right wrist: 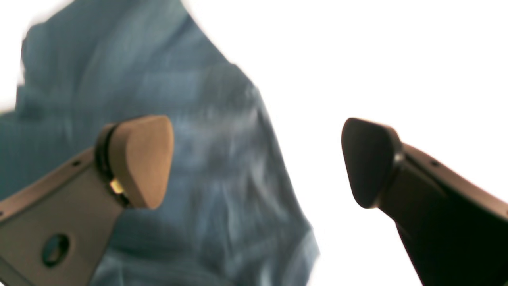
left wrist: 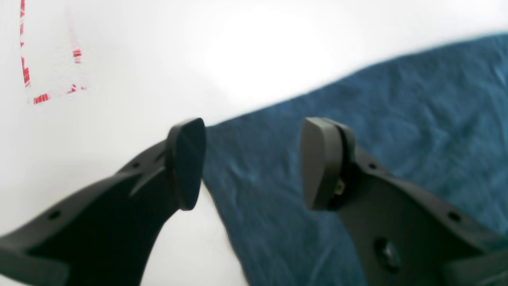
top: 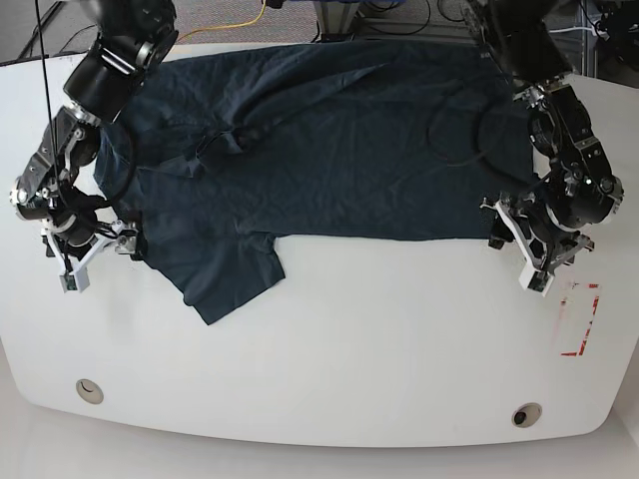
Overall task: Layout the t-shirt on the table in an organized manner, then fold the t-shirt properly
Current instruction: 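Move both grippers down to the shirt's hem-side edge, then grasp the hem-side edge of the navy shirt with both grippers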
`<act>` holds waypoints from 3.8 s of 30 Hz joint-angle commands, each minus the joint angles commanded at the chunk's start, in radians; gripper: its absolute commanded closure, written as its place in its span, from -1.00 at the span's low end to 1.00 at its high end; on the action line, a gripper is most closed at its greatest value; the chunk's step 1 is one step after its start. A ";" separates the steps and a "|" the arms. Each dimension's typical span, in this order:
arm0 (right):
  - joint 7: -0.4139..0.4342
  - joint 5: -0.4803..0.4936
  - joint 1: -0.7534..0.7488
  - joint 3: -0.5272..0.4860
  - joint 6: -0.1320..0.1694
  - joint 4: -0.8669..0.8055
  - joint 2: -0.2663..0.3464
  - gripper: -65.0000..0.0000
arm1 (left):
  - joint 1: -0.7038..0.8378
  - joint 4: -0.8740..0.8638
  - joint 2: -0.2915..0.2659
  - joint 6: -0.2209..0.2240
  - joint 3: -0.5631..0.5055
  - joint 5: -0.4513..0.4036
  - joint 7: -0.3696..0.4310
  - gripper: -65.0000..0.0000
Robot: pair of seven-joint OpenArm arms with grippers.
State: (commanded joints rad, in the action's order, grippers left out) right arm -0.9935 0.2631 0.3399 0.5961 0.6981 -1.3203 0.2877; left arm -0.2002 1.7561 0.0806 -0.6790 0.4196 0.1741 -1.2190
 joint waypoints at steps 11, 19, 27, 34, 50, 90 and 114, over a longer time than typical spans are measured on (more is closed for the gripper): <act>0.282 -0.066 0.112 -0.072 0.000 0.390 0.035 -1.00 | -0.017 -0.081 0.043 0.049 0.000 -0.018 0.101 -0.09; 0.397 -0.074 0.115 -0.094 0.000 0.535 0.069 -1.00 | -0.017 -0.087 0.048 0.048 0.000 -0.018 0.101 -0.09; 0.393 -0.071 0.083 -0.144 0.000 0.534 0.057 -1.00 | -0.017 -0.091 0.044 0.048 0.002 -0.018 0.101 -0.09; 0.344 -0.071 0.081 -0.187 0.000 0.534 0.029 -0.89 | -0.017 -0.094 0.044 0.048 0.002 -0.017 0.101 -0.09; 0.334 -0.071 0.055 -0.195 0.000 0.534 0.031 -0.43 | -0.005 -0.094 0.046 0.048 0.002 -0.017 0.101 -0.09; 0.295 -0.072 -0.051 -0.196 0.000 0.388 0.029 0.89 | -0.061 -0.470 0.061 0.048 0.242 0.069 0.146 -0.10; 0.295 -0.071 -0.049 -0.196 0.000 0.387 0.029 0.89 | -0.094 -0.687 0.086 0.137 0.143 0.069 0.292 -0.09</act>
State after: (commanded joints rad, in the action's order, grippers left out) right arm -0.6989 0.1926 0.2908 0.3997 0.6981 -0.9337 0.3168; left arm -0.2938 1.0687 0.1665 -0.5424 0.5623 0.2432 -0.9275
